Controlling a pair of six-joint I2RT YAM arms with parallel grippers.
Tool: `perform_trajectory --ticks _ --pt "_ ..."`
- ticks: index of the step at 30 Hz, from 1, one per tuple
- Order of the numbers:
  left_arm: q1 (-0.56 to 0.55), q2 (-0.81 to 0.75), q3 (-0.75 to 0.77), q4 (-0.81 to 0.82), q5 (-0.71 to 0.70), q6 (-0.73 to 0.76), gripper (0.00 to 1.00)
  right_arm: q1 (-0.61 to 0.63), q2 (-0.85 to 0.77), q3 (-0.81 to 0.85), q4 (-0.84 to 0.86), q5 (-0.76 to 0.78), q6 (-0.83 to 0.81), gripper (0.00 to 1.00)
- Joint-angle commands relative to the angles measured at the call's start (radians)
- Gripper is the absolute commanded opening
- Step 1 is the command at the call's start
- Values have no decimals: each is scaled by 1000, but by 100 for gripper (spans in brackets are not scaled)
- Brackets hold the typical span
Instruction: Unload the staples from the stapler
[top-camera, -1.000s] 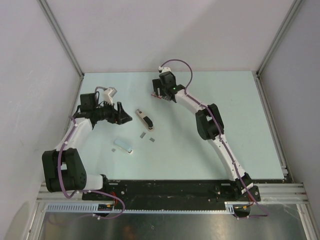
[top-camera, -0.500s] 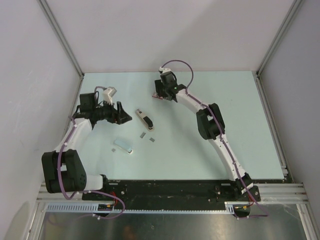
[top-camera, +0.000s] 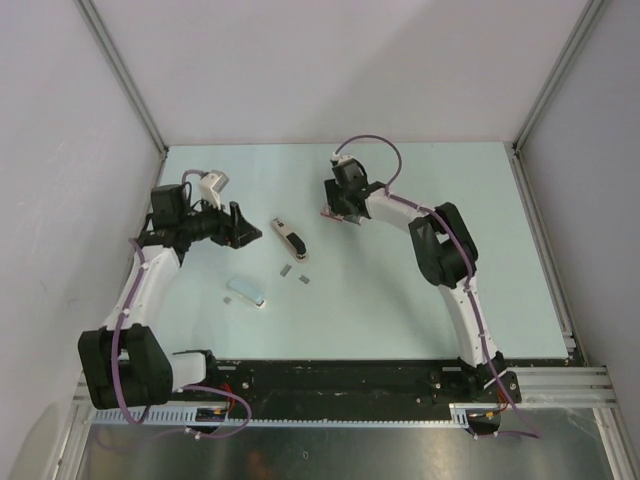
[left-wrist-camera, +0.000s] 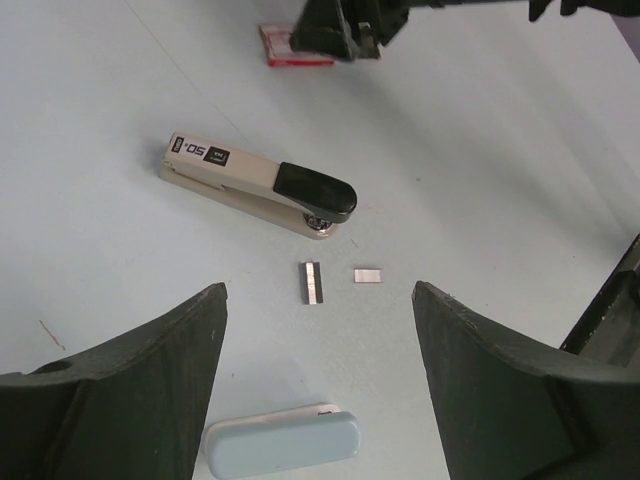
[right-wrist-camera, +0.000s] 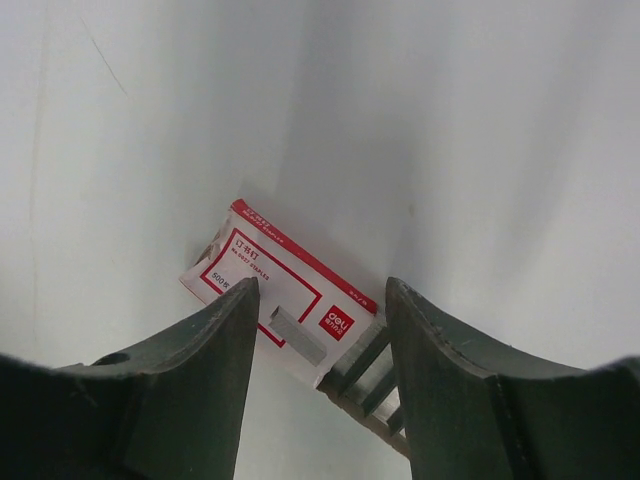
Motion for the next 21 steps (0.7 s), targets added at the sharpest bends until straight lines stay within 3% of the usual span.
perform_trajectory --ticks 1,10,21 --pt "8 -58 -2 -20 26 6 80 20 -107 -189 -60 55 26 59" --pt "8 -103 -10 -60 -16 55 80 105 -285 -489 -27 124 113 59" --pt "7 -82 -33 -98 -89 135 80 275 -461 -706 -27 204 221 57"
